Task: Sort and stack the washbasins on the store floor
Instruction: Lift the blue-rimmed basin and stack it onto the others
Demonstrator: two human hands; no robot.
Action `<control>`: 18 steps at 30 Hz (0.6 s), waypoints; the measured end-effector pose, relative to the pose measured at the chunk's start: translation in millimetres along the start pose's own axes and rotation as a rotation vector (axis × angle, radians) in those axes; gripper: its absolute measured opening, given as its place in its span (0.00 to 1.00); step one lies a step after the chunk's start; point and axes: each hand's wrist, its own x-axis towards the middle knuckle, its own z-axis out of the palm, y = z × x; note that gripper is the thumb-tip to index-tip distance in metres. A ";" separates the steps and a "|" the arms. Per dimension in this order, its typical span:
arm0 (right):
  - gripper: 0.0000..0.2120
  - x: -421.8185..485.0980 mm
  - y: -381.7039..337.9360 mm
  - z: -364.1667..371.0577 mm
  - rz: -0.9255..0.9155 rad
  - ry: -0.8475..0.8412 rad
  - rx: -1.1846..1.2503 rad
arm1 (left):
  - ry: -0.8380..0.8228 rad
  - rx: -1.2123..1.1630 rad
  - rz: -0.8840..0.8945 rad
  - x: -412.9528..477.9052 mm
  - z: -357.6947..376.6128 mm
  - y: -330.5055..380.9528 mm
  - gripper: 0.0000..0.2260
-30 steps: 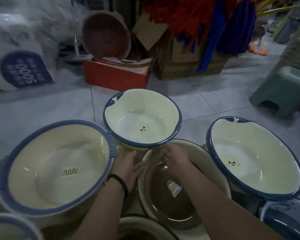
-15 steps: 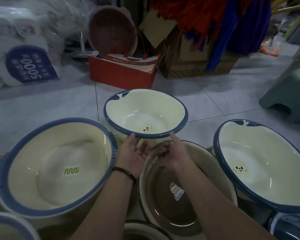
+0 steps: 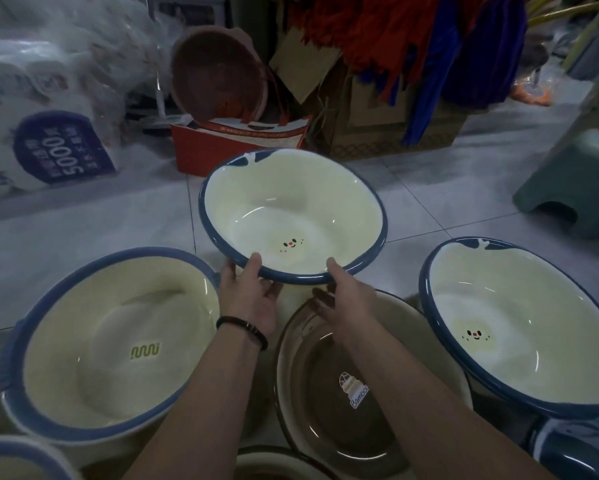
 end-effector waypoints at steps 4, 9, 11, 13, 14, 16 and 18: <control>0.16 -25.0 -61.8 -35.1 -0.110 0.084 0.025 | -0.134 0.058 -0.051 -29.2 34.9 6.8 0.17; 0.15 -58.8 -130.5 -116.8 -0.324 0.243 0.101 | -0.352 0.111 -0.064 -73.7 102.9 -8.4 0.16; 0.15 -68.1 -152.3 -154.6 -0.409 0.353 0.090 | -0.424 0.137 -0.095 -90.8 131.3 -21.9 0.14; 0.17 -70.6 -169.3 -193.3 -0.458 0.465 0.083 | -0.478 0.178 -0.141 -109.8 153.8 -39.7 0.14; 0.18 -70.0 -174.9 -212.5 -0.475 0.523 0.067 | -0.499 0.212 -0.168 -120.4 162.0 -49.2 0.14; 0.20 -66.2 -178.6 -250.5 -0.480 0.623 0.041 | -0.538 0.281 -0.215 -134.6 169.6 -69.4 0.13; 0.18 -62.2 -176.1 -287.3 -0.475 0.691 0.031 | -0.550 0.340 -0.257 -142.9 171.3 -87.4 0.12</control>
